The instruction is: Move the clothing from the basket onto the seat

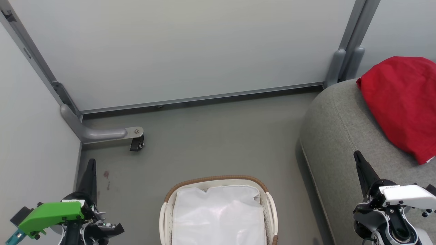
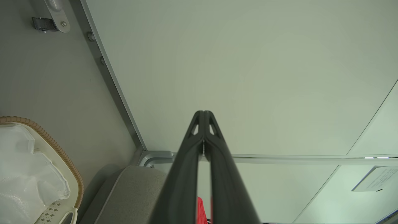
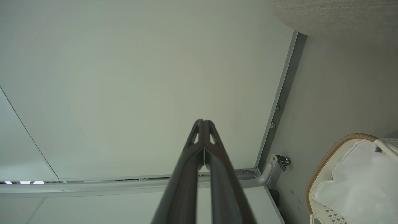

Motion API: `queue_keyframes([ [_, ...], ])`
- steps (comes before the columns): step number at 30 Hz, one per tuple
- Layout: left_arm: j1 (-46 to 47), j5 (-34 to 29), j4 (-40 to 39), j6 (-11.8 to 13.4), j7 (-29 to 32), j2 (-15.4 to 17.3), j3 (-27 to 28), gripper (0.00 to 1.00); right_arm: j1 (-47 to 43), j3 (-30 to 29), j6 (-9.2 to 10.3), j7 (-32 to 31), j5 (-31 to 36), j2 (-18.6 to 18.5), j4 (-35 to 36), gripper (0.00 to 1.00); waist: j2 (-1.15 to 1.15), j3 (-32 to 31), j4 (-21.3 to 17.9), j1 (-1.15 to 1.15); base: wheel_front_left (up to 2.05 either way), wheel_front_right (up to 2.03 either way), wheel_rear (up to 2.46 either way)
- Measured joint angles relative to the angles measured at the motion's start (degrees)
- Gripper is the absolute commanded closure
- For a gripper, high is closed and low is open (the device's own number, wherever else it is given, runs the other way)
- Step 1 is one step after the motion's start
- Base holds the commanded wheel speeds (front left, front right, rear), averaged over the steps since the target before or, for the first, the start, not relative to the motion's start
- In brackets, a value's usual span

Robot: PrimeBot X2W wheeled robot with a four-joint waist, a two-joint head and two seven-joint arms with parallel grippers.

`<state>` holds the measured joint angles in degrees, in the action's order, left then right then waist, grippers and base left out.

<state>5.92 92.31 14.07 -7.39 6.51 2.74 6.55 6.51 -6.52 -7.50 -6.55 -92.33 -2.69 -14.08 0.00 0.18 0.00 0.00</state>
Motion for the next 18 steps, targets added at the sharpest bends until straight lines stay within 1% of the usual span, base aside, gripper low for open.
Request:
queue_keyframes([
  [18,0.0,0.0,0.0,0.0,0.0,0.0,0.0,1.00,0.0,0.0,0.00,0.0,0.0,0.0,0.0,1.00,0.00,0.0,0.0,0.00,0.00,0.00,0.00],
])
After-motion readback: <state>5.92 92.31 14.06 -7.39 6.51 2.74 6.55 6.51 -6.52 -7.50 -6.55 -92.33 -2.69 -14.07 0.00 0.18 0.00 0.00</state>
